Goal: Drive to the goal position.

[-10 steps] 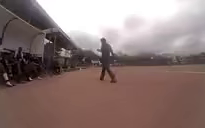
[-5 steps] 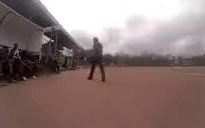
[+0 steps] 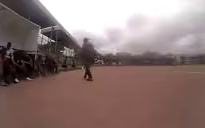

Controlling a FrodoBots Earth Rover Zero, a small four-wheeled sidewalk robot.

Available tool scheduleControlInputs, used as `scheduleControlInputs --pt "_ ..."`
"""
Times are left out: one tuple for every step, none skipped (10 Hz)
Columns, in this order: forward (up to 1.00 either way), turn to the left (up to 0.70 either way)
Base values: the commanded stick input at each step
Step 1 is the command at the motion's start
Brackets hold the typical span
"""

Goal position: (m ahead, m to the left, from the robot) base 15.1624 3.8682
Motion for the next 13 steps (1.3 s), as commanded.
scheduleControlInputs --pt "1.0 0.0" --pt "1.0 0.0" --pt "1.0 0.0" --pt "1.0 0.0" --pt "1.0 0.0" --pt "1.0 0.0" --pt "1.0 0.0" --pt "1.0 0.0" --pt "1.0 0.0" --pt "1.0 0.0" --pt "1.0 0.0" --pt "1.0 0.0" --pt "1.0 0.0"
